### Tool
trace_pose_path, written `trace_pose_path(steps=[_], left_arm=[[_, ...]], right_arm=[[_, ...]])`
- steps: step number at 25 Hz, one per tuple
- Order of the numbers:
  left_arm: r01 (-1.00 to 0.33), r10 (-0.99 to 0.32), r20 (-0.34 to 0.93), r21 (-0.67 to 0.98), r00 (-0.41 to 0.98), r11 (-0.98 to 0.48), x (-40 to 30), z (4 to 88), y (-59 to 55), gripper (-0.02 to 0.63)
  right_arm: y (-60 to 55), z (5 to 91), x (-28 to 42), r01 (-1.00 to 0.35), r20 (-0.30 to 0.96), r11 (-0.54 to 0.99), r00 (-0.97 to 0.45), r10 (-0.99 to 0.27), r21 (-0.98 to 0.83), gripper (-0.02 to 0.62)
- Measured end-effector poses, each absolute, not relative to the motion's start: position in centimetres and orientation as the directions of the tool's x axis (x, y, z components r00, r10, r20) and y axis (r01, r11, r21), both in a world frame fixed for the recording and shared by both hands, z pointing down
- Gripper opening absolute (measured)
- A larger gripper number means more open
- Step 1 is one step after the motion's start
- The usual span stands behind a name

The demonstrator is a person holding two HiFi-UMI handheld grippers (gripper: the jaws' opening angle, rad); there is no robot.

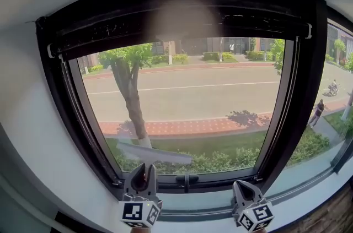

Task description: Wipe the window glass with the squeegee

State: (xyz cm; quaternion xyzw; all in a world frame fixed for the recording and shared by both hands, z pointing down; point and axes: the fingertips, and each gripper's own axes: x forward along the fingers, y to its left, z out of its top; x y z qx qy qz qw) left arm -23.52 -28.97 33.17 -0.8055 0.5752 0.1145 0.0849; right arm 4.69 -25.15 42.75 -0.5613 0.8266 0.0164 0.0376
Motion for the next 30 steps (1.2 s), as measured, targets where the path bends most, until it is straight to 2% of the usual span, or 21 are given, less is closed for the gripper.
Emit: trace_pose_path(steps=[4, 9, 18, 30], left_arm=[[-0.956, -0.888, -0.373, 0.012, 0.269, -0.295, -20.4, 27.2, -30.7, 0.091], [-0.97, -0.868, -0.437, -0.048, 0.236, -0.24, -18.6, 19.8, -34.0, 0.091], [-0.981, -0.879, -0.438, -0.125, 0.188, -0.147, -18.8, 8.5, -42.3, 0.091], [-0.995, -0.846, -0.524, -0.055, 0.099, -0.082, -19.4, 5.3, -44.0, 0.092]], right_arm=[[-25.9, 39.9, 8.4, -0.913, -0.142, 0.406, -0.408, -0.902, 0.039, 0.011], [-26.8, 36.8, 11.5, -0.891, -0.201, 0.45, -0.454, -0.868, 0.064, 0.011], [-27.4, 36.6, 9.8, -0.876, -0.209, 0.48, -0.478, -0.853, 0.04, 0.011], [-27.8, 36.1, 8.7, -0.886, -0.208, 0.459, -0.461, -0.862, 0.065, 0.011]])
